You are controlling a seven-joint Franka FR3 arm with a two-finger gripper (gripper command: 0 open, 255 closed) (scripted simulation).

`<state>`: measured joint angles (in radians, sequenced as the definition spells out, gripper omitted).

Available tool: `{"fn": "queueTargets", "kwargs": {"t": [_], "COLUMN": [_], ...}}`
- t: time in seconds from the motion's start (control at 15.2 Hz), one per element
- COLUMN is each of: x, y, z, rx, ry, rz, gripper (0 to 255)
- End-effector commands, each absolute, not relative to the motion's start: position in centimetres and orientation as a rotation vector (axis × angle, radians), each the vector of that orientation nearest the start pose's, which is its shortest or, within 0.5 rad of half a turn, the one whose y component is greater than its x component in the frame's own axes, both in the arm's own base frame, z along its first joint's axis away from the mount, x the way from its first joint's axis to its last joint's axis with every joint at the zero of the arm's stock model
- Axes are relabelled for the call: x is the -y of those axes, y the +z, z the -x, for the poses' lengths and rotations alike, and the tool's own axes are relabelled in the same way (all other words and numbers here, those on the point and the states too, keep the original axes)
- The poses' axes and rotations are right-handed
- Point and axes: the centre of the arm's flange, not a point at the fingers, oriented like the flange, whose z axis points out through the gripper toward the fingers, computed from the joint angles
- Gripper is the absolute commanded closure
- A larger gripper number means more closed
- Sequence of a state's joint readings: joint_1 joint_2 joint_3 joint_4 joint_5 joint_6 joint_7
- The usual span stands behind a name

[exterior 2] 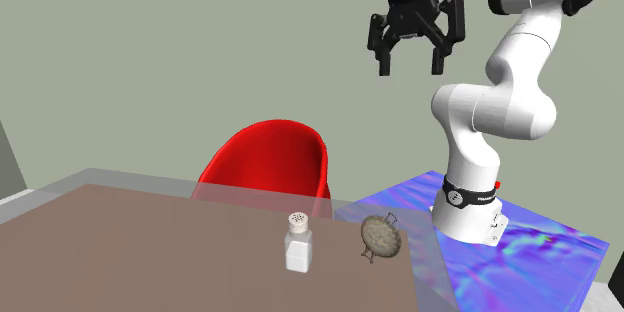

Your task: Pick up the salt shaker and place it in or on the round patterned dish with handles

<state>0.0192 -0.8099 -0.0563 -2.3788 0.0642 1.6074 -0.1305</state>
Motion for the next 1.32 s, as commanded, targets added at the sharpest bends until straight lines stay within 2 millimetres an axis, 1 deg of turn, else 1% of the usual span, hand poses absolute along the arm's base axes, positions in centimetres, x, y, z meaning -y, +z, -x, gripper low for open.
{"fn": "queueTargets", "kwargs": {"t": [0.0,0.59,1.25], "x": [1.0,1.2,2.4], "y": [59.0,51.0,41.9], "z": [-30.4,-39.3,-48.9], "rx": [0.165,0.077,-0.024], "ry": [-0.069,-0.042,-0.011], "rz": [3.035,3.074,3.115], "gripper": [0,0,0]}}
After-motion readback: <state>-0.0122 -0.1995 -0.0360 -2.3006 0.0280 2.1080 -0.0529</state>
